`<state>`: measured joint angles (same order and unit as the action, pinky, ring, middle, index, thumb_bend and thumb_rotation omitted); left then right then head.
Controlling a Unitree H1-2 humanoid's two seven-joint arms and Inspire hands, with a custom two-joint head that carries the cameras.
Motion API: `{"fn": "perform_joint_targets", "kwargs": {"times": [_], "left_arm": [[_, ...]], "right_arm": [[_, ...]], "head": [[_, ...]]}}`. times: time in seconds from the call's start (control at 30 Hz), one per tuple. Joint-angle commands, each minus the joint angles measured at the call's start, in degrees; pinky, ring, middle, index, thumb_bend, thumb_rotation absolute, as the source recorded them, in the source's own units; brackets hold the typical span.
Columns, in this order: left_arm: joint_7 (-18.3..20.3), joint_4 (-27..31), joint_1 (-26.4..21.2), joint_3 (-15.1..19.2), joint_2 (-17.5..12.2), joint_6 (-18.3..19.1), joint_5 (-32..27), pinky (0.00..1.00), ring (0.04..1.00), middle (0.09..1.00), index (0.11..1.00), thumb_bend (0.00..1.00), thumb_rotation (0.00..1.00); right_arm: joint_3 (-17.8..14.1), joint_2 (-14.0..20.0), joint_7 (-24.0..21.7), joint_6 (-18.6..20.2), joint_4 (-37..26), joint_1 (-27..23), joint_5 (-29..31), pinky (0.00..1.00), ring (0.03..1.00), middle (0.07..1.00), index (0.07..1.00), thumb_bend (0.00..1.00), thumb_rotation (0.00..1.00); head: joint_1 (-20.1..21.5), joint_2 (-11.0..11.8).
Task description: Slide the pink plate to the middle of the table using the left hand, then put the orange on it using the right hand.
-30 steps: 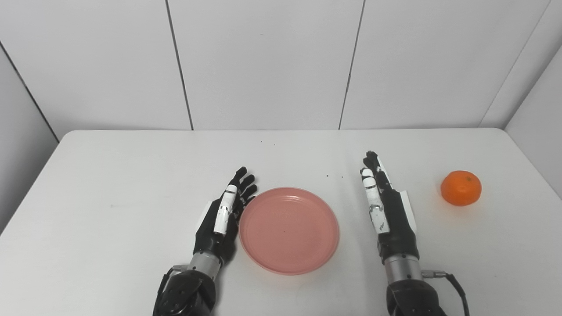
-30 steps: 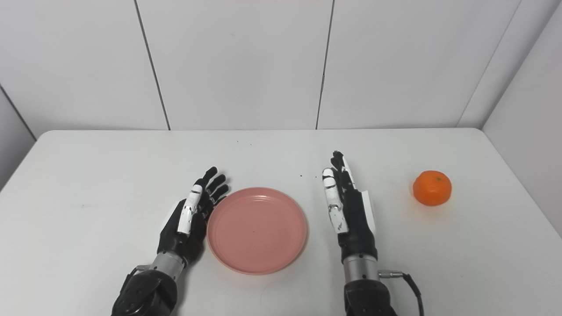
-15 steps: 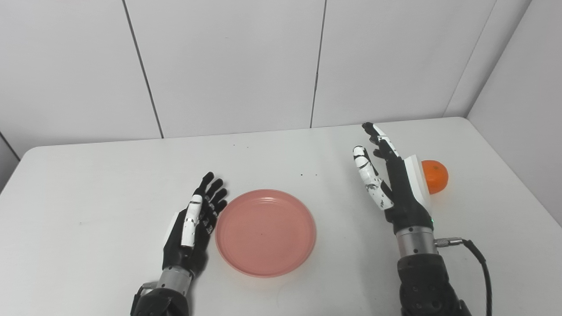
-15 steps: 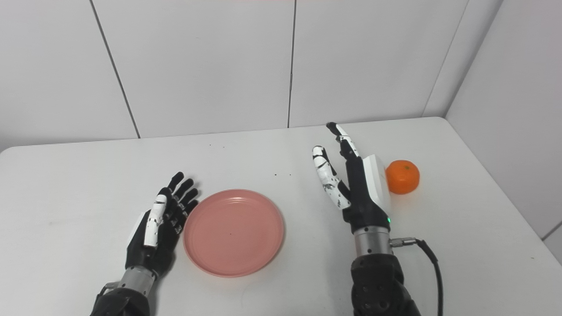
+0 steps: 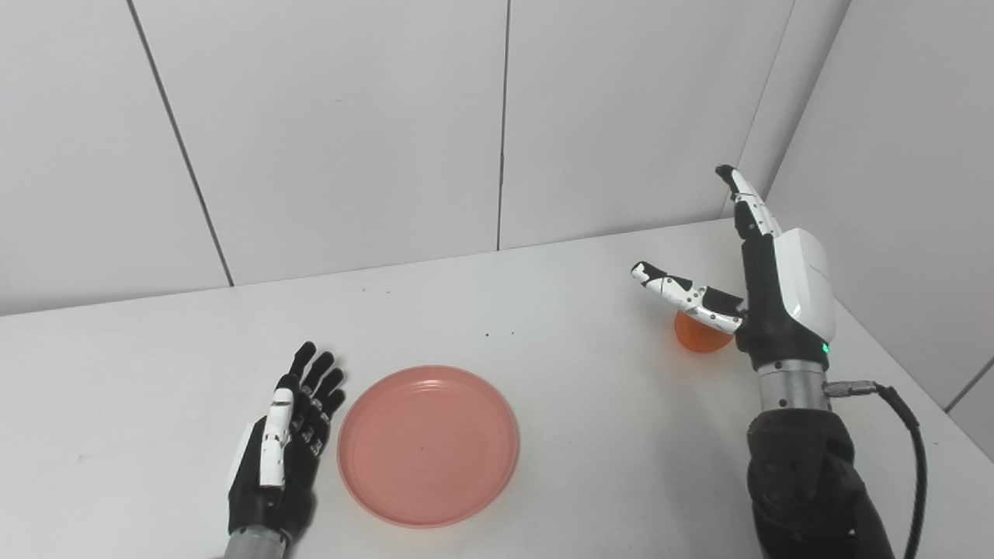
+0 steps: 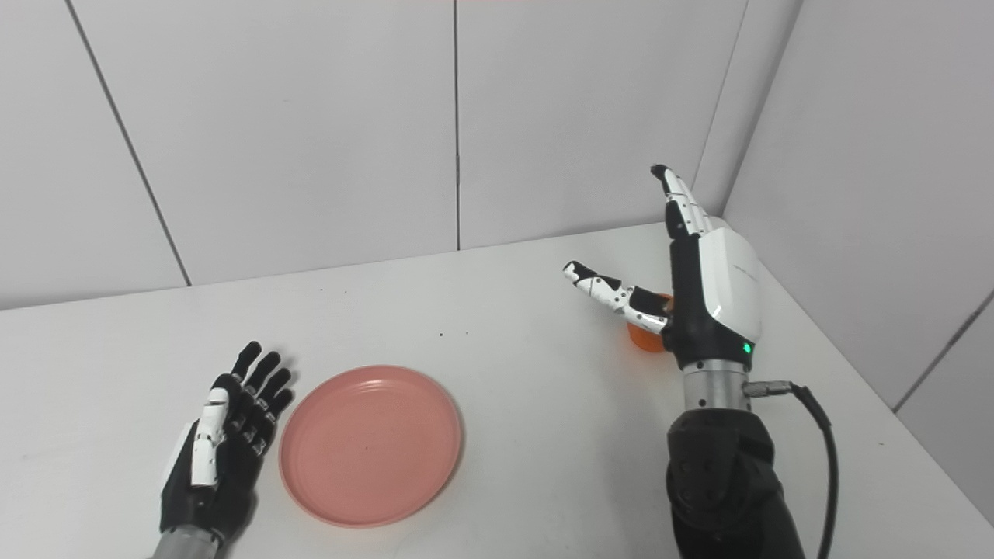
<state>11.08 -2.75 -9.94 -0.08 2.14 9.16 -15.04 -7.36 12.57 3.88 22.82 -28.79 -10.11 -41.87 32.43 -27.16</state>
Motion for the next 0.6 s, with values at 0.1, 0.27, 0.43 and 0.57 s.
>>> {"fn": "perform_joint_targets", "kwargs": {"times": [0.1, 0.27, 0.43, 0.57], "left_arm": [[0.15, -2.88, 1.22, 1.09, -0.94, 2.21, -1.58, 0.99, 0.969, 0.973, 0.963, 0.32, 1.00], [-0.12, -2.22, 1.54, 1.18, -1.31, 2.89, -1.78, 0.99, 0.968, 0.971, 0.965, 0.31, 1.00], [-0.14, -1.83, 1.71, 0.84, -1.69, 2.63, -1.35, 0.98, 0.959, 0.962, 0.962, 0.30, 1.00], [-0.09, -1.65, 1.75, 0.79, -1.90, 2.88, -1.66, 0.98, 0.962, 0.965, 0.964, 0.30, 1.00]], "right_arm": [[-1.30, 1.63, -0.18, 0.66, -0.15, -2.39, -1.91, 0.82, 0.904, 0.943, 0.924, 0.84, 0.36], [-3.12, 2.63, -0.96, 1.41, 1.20, -2.29, -1.09, 0.82, 0.919, 0.962, 0.936, 0.89, 0.28], [-4.20, 3.53, -1.10, 2.38, 4.02, -2.56, -0.98, 0.84, 0.926, 0.962, 0.949, 0.91, 0.29], [-4.89, 4.51, -1.11, 2.17, 7.14, -2.57, 0.74, 0.82, 0.927, 0.967, 0.952, 0.92, 0.31]], "head": [[1.30, 1.06], [1.81, 2.15], [1.73, 2.36], [1.73, 2.48]]}}
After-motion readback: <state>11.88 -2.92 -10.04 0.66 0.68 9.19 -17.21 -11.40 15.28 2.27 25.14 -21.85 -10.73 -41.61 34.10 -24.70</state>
